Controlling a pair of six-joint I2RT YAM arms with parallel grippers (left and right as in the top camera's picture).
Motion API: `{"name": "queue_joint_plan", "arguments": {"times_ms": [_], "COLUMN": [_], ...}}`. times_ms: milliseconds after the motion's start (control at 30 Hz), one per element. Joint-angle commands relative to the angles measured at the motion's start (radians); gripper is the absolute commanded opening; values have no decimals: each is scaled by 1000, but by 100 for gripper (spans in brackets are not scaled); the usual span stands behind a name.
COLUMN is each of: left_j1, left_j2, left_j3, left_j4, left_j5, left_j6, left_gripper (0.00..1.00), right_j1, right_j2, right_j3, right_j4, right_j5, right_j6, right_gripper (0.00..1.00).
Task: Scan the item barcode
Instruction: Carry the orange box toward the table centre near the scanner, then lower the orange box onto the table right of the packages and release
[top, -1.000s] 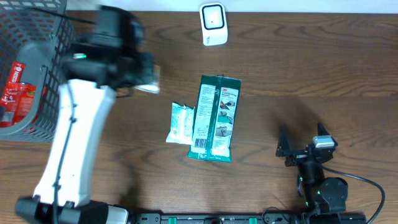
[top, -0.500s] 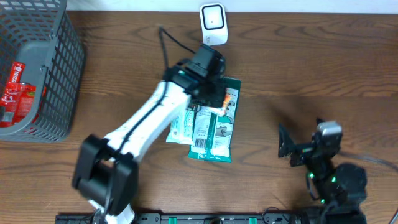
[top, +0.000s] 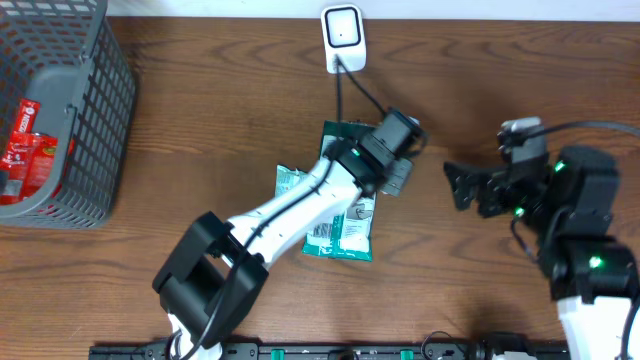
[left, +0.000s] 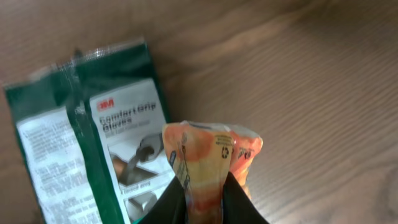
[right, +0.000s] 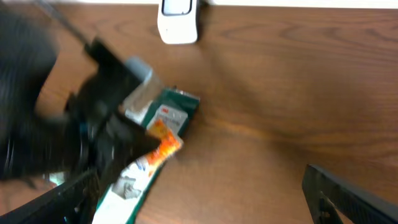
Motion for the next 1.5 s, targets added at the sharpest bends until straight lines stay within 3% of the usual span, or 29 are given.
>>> {"name": "queue_joint_plan", "arguments": {"times_ms": [0, 233, 367, 667, 900, 1100, 1467], "left_j1": [-45, -99, -116, -158, -201, -207, -207], "left_j2": [16, 103, 170, 215, 215, 211, 156], "left_j3": [5, 5, 5, 5, 5, 5, 6], "left_j4": [40, 118, 182, 218, 210, 210, 202], "left_j5": [-174, -244, -270, -367, -366, -366, -365], "left_j6": [98, 177, 299, 415, 417, 417, 404], "left_gripper": [7, 7, 8, 8, 41, 57, 59], "right_j1": [-176, -580, -702, -734, -734, -734, -734], "right_j2": [41, 156, 265, 428, 446, 446, 446], "right_j3": [66, 67, 66, 66, 66, 66, 66], "right_j4": [22, 113, 109, 107, 105, 105, 105], "right_j5": [-311, -721, -753, -755, -755, -755, -755], "right_j6": [-27, -11, -11, 61, 108, 113, 113], "right_gripper": [99, 99, 99, 99, 99, 99, 99]}}
